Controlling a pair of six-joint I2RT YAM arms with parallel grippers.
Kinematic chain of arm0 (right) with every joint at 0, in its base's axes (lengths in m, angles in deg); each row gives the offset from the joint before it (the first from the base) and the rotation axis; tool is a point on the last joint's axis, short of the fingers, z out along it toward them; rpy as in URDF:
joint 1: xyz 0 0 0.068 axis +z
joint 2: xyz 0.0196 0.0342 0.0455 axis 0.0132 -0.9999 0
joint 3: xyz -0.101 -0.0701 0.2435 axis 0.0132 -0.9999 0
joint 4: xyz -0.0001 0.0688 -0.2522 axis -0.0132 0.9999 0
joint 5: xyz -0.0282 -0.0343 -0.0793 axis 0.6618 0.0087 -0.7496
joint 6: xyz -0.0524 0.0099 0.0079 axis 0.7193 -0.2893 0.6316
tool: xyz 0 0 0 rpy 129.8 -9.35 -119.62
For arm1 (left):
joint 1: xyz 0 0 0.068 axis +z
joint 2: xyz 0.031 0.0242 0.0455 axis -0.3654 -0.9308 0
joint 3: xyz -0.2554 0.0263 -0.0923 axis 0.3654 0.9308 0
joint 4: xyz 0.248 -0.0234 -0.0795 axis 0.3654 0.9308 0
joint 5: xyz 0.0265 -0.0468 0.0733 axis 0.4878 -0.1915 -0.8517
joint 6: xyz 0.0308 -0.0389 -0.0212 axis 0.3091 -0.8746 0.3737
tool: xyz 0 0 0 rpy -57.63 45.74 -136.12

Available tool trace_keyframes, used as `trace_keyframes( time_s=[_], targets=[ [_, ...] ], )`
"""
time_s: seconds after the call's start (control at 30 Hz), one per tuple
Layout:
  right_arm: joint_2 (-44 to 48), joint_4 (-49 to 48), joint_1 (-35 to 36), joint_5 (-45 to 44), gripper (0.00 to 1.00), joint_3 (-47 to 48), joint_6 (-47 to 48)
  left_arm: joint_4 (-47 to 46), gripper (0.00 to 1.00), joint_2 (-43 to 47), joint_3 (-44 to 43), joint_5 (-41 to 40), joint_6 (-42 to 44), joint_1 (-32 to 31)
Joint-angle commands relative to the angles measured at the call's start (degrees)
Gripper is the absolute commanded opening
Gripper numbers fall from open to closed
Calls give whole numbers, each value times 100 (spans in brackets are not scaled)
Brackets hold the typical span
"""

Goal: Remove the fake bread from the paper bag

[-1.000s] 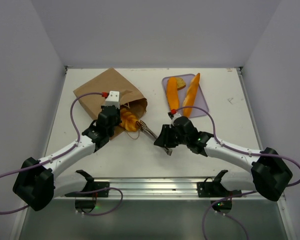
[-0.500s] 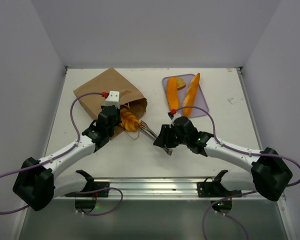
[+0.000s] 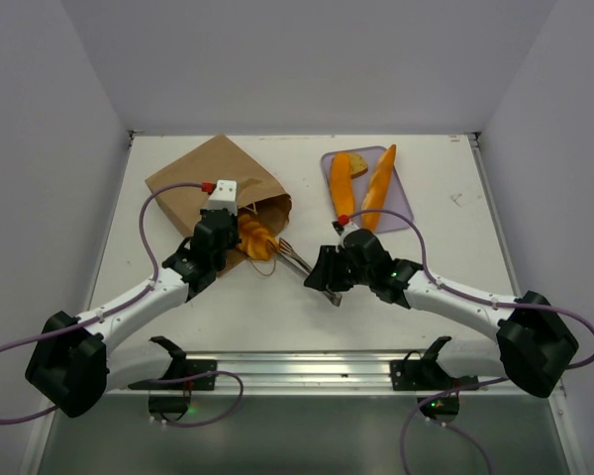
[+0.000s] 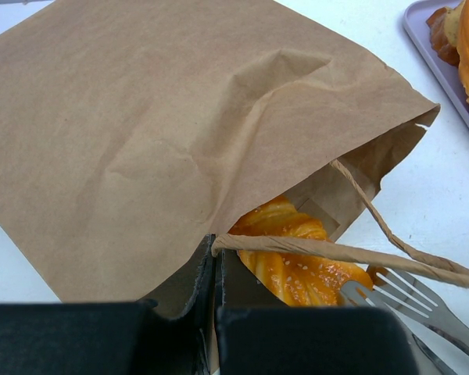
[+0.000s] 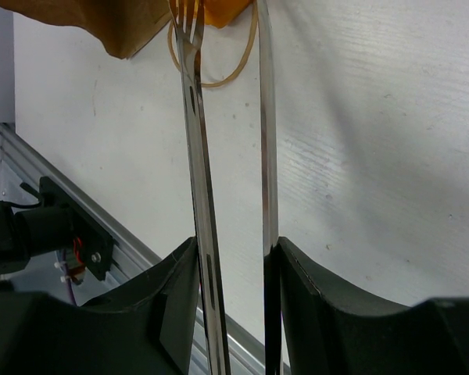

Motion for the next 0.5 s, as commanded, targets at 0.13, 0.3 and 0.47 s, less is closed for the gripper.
trace_keyframes(
  time_s=[0.13, 0.3, 0.47],
  targets=[
    [187, 3, -133, -1, 46, 227, 103, -229, 0, 47, 1, 14, -40, 21],
    [240, 64, -212, 35, 47, 254, 138, -229, 0, 47, 1, 23, -31, 21],
    [301, 161, -283, 43, 47, 350, 209, -229, 0, 47, 10, 23, -31, 21]
  ],
)
